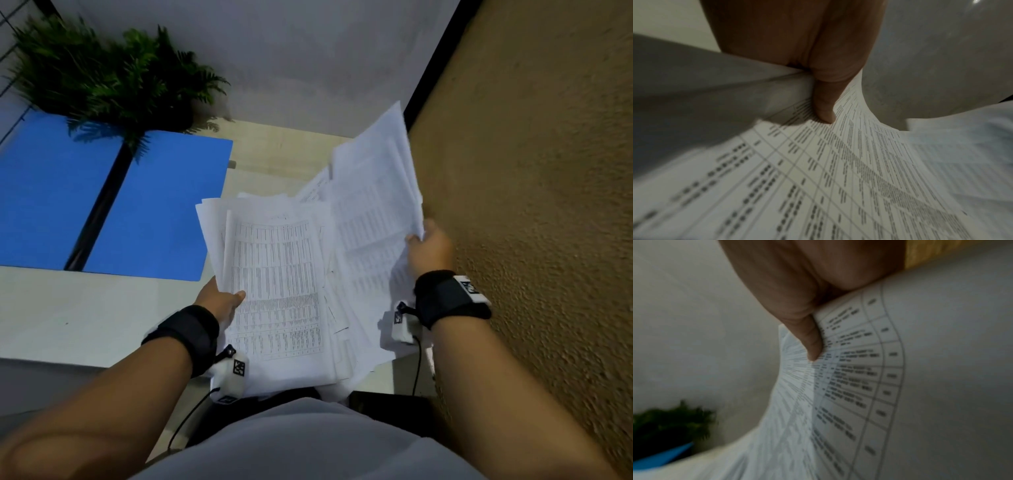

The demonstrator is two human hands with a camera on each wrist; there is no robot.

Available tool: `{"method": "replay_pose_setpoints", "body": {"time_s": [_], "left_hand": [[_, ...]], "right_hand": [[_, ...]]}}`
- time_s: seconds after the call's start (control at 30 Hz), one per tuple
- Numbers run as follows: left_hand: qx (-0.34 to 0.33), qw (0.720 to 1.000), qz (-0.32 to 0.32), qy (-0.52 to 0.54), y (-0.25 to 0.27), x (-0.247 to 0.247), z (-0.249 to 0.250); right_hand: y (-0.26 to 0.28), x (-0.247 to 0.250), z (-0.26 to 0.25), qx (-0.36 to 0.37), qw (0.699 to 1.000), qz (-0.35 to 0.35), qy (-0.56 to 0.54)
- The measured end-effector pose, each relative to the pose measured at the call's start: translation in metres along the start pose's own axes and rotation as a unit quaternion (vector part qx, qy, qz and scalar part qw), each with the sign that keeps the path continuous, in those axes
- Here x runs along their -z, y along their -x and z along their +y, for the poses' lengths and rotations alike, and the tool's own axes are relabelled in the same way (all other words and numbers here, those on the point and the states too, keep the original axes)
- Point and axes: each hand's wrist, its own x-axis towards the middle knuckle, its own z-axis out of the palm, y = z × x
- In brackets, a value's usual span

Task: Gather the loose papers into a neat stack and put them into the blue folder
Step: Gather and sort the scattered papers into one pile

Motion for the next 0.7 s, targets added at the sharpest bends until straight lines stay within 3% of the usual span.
{"method": "replay_pose_setpoints", "body": {"time_s": [0.1,0.2,0.3,0.4,0.47,0.57,0.7], "left_hand": [[-0.032,0.999,0.013,0.022,0.005,-0.002,-0.004],[-0.047,0.997,0.011,0.064,0.014,-0.007,-0.001],[-0.050,0.996,0.017,0.070,0.020,-0.011,0.003],[-0.025,0.998,0.004,0.054,0.024,-0.010,0.010],[0.005,0.999,-0.009,0.044,0.027,-0.008,0.015],[0.026,0.998,-0.044,0.035,0.028,-0.008,0.015],[-0.037,0.999,-0.014,0.006,0.020,-0.005,0.009]], "right_hand": [[0.019,0.042,-0.029,0.076,0.990,0.112,-0.051],[0.039,0.075,-0.059,0.112,0.965,0.136,-0.196],[0.054,0.070,-0.074,0.100,0.951,0.063,-0.287],[0.078,0.024,-0.067,0.032,0.944,-0.033,-0.326],[0.098,-0.013,-0.057,-0.017,0.944,-0.097,-0.314],[0.113,-0.063,-0.030,-0.057,0.964,-0.161,-0.202],[0.116,-0.092,-0.011,-0.124,0.927,-0.275,-0.222]]}}
